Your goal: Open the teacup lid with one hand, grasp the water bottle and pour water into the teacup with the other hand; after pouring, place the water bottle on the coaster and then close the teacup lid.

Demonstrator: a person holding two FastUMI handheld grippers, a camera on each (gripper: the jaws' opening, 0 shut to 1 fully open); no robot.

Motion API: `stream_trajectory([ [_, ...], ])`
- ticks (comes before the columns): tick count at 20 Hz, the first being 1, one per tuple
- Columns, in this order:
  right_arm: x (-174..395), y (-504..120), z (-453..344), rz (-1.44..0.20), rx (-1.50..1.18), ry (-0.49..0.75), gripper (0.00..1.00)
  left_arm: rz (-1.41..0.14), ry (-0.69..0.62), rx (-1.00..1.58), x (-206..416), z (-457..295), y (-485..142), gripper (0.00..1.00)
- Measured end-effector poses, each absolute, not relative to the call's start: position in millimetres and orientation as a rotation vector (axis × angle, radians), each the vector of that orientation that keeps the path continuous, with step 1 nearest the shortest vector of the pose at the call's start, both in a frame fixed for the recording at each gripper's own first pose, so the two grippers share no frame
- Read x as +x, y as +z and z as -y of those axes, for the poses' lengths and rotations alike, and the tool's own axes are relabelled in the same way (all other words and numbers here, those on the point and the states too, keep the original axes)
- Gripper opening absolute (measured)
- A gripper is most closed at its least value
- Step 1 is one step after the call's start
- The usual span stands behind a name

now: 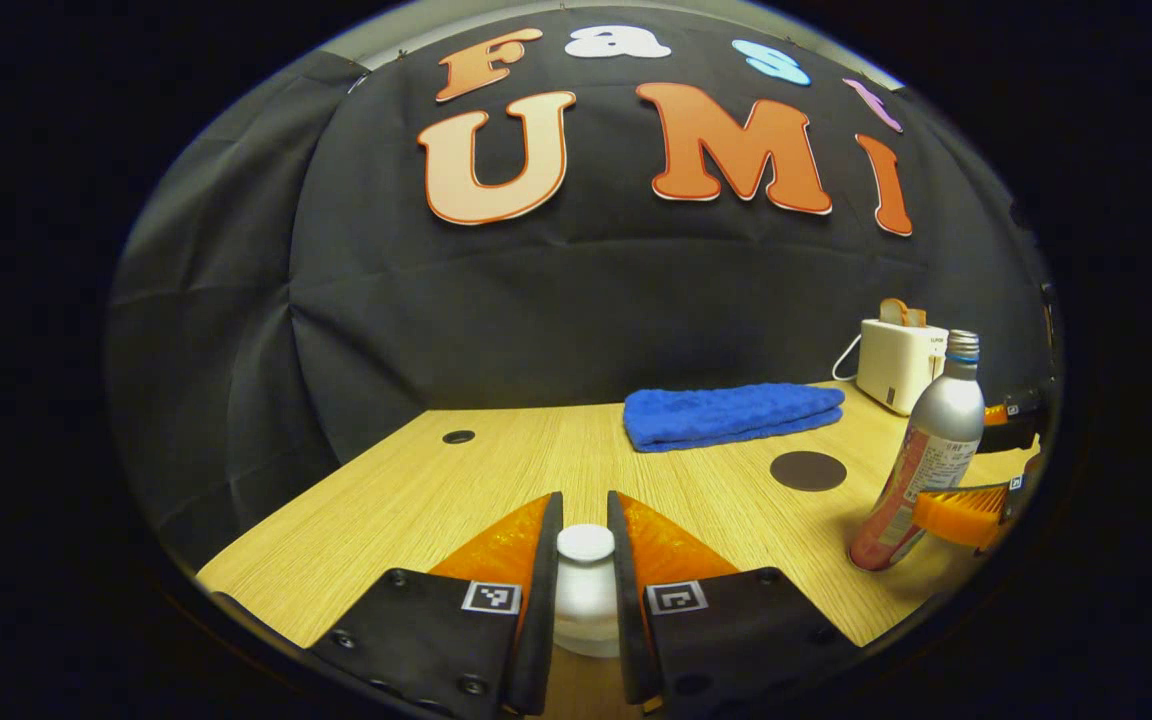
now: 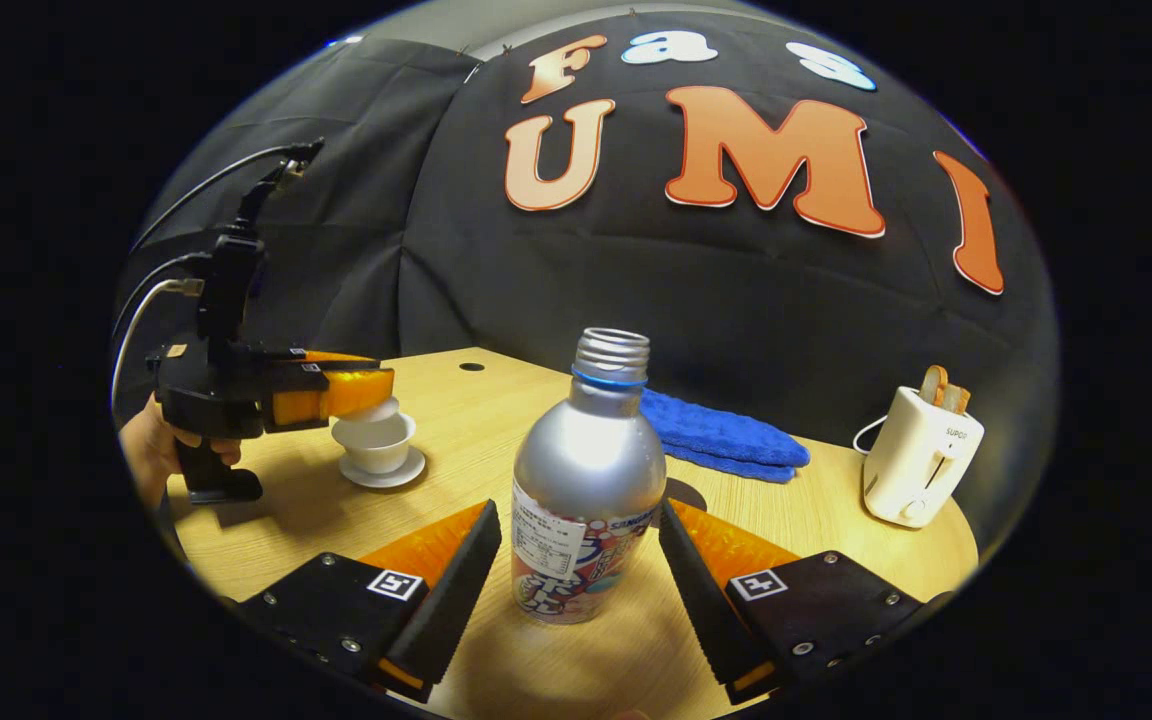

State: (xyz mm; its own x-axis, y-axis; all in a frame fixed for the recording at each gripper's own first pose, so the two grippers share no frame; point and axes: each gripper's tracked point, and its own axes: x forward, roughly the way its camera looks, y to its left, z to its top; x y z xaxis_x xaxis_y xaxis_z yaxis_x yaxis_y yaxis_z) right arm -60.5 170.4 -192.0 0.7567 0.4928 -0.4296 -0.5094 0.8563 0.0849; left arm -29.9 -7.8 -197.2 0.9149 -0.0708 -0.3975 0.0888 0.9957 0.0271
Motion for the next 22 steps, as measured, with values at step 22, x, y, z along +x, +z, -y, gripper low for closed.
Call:
stream_trajectory([
  [22,-10,-168,-188,-0.428,-0.475,0.520,0.80,-0.320,0.115,0.053,-41,-96,-166,0.31],
])
